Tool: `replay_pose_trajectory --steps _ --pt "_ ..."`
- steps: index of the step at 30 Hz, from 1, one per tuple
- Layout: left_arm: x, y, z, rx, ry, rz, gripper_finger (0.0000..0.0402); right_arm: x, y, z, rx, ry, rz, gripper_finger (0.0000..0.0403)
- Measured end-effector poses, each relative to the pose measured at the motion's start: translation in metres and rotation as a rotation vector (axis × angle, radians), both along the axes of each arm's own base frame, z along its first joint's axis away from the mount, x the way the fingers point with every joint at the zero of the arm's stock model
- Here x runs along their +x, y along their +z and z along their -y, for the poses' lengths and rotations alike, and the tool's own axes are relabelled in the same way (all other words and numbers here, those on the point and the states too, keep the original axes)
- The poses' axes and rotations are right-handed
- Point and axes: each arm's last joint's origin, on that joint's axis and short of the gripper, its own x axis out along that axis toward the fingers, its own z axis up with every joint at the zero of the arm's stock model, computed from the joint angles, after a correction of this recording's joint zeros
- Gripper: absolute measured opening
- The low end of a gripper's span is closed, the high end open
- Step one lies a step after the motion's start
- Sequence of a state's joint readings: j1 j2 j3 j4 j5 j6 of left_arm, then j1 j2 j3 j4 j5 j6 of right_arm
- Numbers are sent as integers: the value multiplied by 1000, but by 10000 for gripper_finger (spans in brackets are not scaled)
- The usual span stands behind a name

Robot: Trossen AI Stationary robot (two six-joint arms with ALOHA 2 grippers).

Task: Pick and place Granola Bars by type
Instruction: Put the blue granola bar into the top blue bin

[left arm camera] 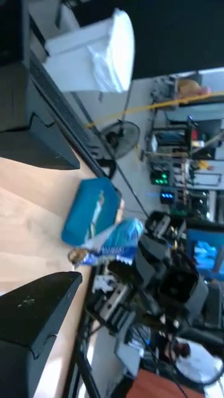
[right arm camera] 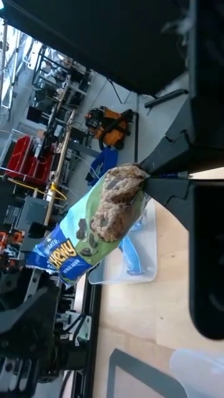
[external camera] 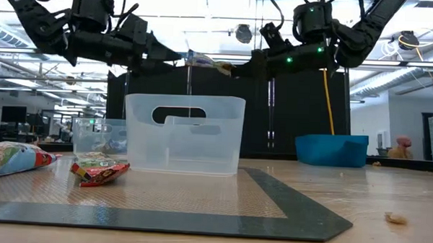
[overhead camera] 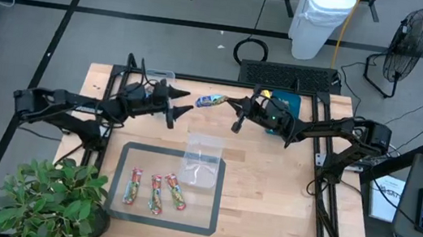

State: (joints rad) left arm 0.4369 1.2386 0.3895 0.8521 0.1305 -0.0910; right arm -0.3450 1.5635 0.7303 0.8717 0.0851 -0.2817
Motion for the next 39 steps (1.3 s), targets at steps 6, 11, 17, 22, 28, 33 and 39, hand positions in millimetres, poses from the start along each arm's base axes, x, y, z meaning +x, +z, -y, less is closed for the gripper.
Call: replay_pose_trajectory --steps 6,11,17,22,28,33,39 --pt "7 -6 4 -5 -27 3 278 0 0 0 0 1 0 0" --pt "8 -5 7 -21 -42 11 278 0 0 0 1 2 0 0" --pt "9 -1 10 -36 -55 57 278 0 0 0 7 3 3 0" --pt "11 1 10 -63 -50 71 278 0 0 0 8 3 3 0" --pt "13 -5 7 -75 -3 48 278 0 0 0 8 3 2 0" --pt "16 -11 6 -81 -3 32 278 0 0 0 8 3 2 0" --pt "16 -10 6 -96 -3 46 278 0 0 0 8 4 2 0"
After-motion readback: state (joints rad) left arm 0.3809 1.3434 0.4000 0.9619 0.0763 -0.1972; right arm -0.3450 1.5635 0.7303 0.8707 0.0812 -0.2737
